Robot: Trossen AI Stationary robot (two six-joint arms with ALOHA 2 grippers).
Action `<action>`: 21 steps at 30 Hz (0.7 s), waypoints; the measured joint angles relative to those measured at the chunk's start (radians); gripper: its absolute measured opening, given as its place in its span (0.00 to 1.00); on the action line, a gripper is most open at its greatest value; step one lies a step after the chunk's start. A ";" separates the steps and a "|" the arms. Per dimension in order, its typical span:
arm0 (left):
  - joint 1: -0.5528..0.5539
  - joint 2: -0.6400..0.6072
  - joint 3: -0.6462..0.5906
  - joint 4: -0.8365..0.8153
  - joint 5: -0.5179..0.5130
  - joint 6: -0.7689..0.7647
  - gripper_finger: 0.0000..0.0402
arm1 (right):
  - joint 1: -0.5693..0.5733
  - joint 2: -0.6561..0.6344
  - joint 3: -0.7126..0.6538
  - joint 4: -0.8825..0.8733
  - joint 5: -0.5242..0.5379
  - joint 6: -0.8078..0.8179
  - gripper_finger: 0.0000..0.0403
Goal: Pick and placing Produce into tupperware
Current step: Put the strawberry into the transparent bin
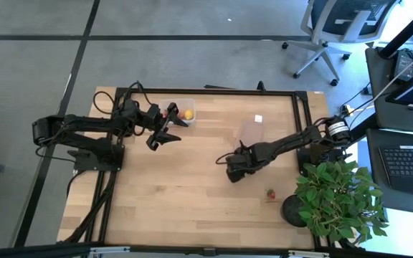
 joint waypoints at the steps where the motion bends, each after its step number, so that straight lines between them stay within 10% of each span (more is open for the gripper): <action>1: 0.000 0.000 0.000 -0.001 0.000 -0.001 0.63 | 0.000 0.001 0.002 -0.009 -0.002 -0.002 0.57; 21: 0.000 0.000 0.000 -0.005 0.004 -0.004 0.63 | -0.018 0.022 0.005 0.088 -0.002 -0.005 0.58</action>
